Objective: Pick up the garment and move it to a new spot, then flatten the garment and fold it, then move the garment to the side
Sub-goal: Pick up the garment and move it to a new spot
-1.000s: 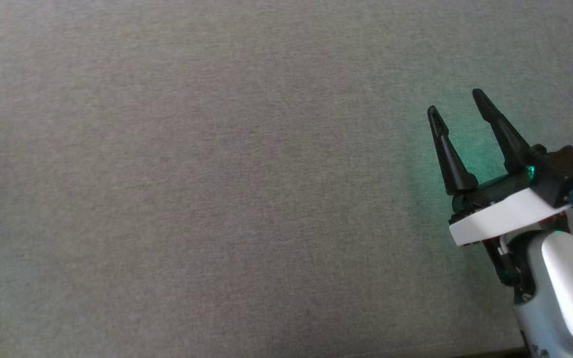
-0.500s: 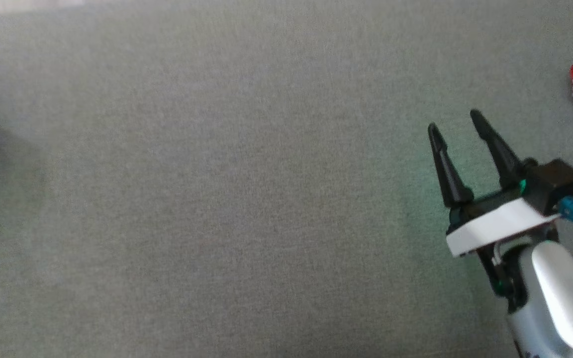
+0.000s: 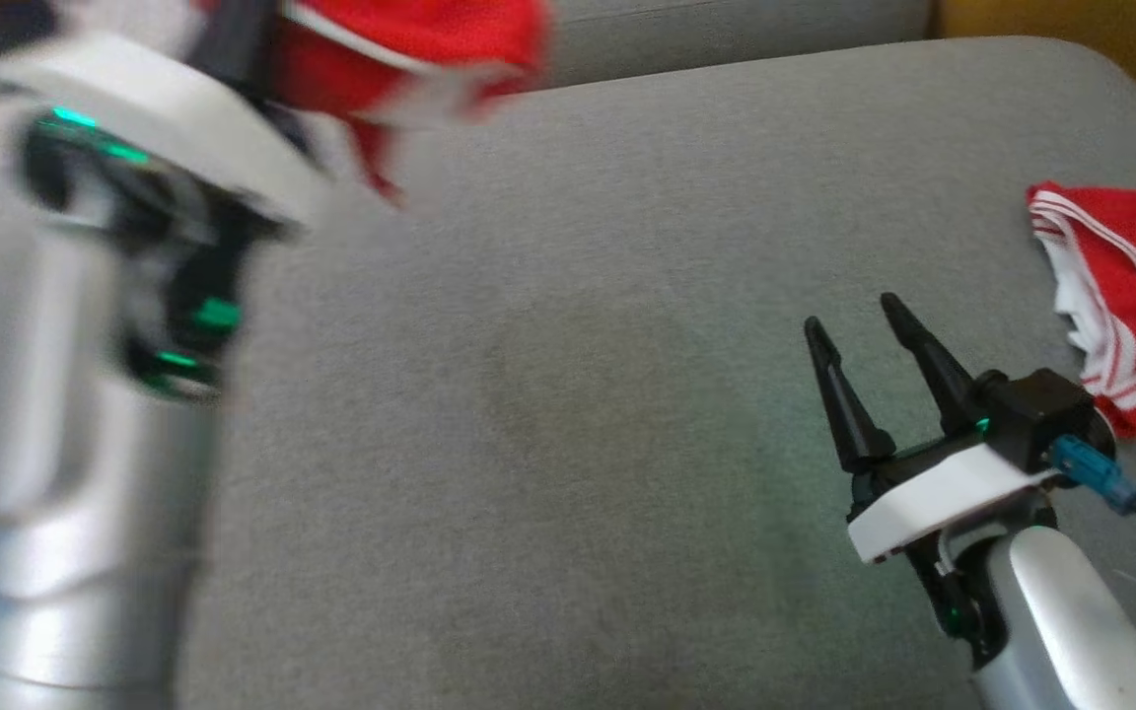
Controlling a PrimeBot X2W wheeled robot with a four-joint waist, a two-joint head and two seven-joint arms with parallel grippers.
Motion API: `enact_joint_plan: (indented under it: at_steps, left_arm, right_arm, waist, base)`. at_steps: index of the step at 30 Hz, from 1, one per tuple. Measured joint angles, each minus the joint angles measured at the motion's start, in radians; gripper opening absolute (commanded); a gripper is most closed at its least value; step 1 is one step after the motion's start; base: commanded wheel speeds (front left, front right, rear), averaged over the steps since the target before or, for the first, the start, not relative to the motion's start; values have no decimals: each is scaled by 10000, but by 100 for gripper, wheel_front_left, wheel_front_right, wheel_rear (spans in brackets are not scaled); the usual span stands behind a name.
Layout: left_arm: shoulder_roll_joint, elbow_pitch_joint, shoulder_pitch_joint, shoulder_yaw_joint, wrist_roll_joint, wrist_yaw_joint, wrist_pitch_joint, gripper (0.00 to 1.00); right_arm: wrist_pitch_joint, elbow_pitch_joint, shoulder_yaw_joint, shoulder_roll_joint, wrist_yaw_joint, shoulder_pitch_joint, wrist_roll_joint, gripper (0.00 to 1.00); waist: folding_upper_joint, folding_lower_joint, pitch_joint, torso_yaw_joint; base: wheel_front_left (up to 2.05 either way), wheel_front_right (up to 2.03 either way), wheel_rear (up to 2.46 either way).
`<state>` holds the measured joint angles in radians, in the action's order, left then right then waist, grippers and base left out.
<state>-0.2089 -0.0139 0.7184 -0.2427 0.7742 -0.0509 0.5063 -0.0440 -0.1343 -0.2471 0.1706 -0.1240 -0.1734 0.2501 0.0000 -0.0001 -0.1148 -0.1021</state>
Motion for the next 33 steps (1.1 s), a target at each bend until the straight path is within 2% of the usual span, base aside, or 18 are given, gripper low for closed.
enact_joint_plan:
  at_steps: [3,5,8,11,12,13,17,20,25,29,33]
  left_arm:
    - [982,-550,-594,-531,21,138,-821,0]
    - [1381,-1336,-1182,-859,113,249,-1348,0]
    - [1544,-2815,-2052,-1392,-174,234,-2209,0]
    - [1570,-4261,-2615,-1845,-658,-12,-3068,0]
    - [1574,-4642,-2702,-1946,-784,-36,-3317,46]
    - [1574,-4642,-2702,-1946,-784,-36,-3317,100]
    - [1601,-5563,-2729,-2247,-1055,27,-4171,100]
    - [1590,-5478,-2734,-2178,-1060,347,-5352,100]
    - [1210,-4566,-3203,-1814,-1174,610,-6918,100]
    - [518,-3714,-4417,-1254,-1258,596,-7403,100]
    - [130,-2746,-5432,-623,-1674,476,-7557,100]
  right_arm:
    - [0,-65,-88,-15,0,-3,69,100]
    - [0,-100,-159,-15,0,-16,100,100]
    - [-2,-182,-267,-48,0,-33,140,100]
    - [-12,-314,-339,-63,0,-70,159,100]
    - [-13,-366,-372,-63,0,-85,161,100]
    - [-13,-366,-372,-63,0,-85,161,100]
    - [-13,-529,-389,-56,0,-144,217,100]
    - [-15,-617,-359,-46,0,-173,217,100]
    - [-10,-662,-121,-17,0,-102,217,100]
    - [21,-646,12,19,0,276,217,100]
    - [190,-591,178,73,0,630,217,100]
  waist:
    - [0,0,8,-312]
    - [0,0,-11,-547]
    - [0,0,-41,-910]
    - [0,0,-53,-1249]
    - [0,0,-53,-1349]
    - [0,0,-53,-1349]
    - [0,1,49,-1575]
    - [0,0,220,-1527]
    - [0,0,497,-1224]
    - [0,0,735,-881]
    - [0,-1,960,-526]
  base:
    - [0,0,0]
    - [0,0,0]
    - [0,0,0]
    - [0,0,0]
    - [0,0,0]
    - [0,0,0]
    - [0,0,0]
    - [0,0,0]
    - [0,0,0]
    - [0,0,0]
    - [0,0,0]
